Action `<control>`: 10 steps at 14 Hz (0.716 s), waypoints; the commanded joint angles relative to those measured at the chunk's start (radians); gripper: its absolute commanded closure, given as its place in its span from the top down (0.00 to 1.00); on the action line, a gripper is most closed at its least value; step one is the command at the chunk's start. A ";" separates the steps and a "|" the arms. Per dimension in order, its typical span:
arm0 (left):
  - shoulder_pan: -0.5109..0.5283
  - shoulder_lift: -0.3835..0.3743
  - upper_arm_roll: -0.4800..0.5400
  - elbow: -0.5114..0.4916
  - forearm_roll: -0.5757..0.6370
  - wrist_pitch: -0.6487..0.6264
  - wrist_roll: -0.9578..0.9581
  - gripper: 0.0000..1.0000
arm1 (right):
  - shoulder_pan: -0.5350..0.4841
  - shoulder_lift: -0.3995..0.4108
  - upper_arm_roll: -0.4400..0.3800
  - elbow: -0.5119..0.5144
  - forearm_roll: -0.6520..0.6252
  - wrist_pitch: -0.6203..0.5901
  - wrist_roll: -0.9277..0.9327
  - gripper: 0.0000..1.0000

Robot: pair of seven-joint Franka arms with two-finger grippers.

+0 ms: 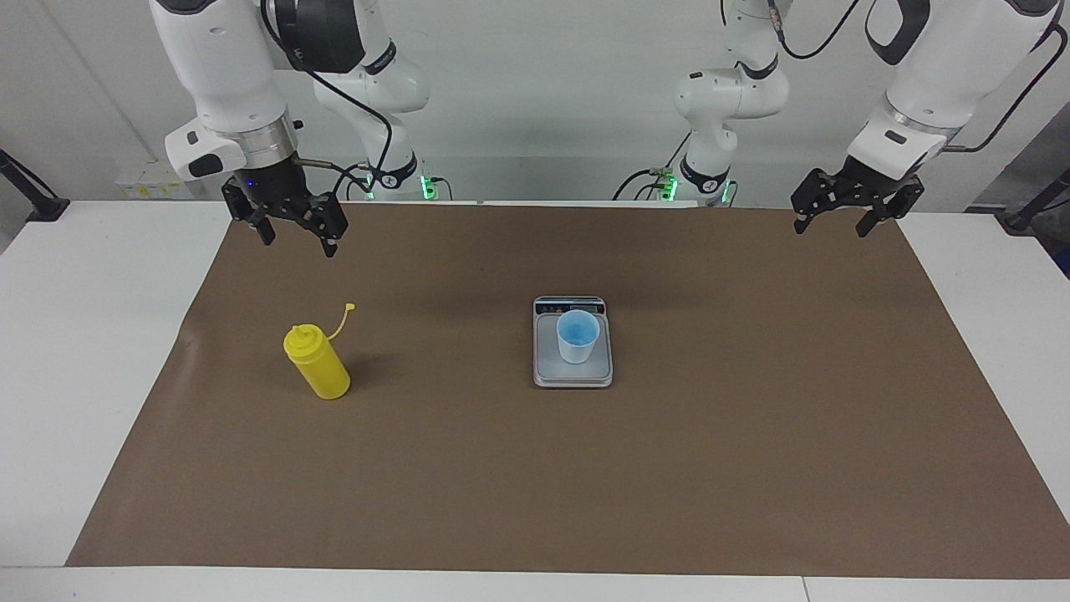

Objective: Pour seasoning into cup on scale with both arms

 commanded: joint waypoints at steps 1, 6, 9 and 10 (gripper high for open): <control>0.011 -0.019 -0.006 -0.027 0.004 0.015 -0.008 1.00 | -0.013 -0.017 -0.007 -0.009 0.000 0.011 -0.019 1.00; 0.011 -0.021 -0.006 -0.027 0.004 0.015 -0.006 1.00 | -0.037 -0.007 -0.007 -0.016 0.000 0.190 -0.017 1.00; 0.011 -0.021 -0.006 -0.027 0.004 0.015 -0.006 1.00 | -0.037 -0.007 -0.007 -0.018 0.000 0.180 -0.020 1.00; 0.011 -0.019 -0.006 -0.027 0.004 0.015 -0.006 1.00 | -0.037 -0.008 -0.007 -0.018 0.000 0.175 -0.020 1.00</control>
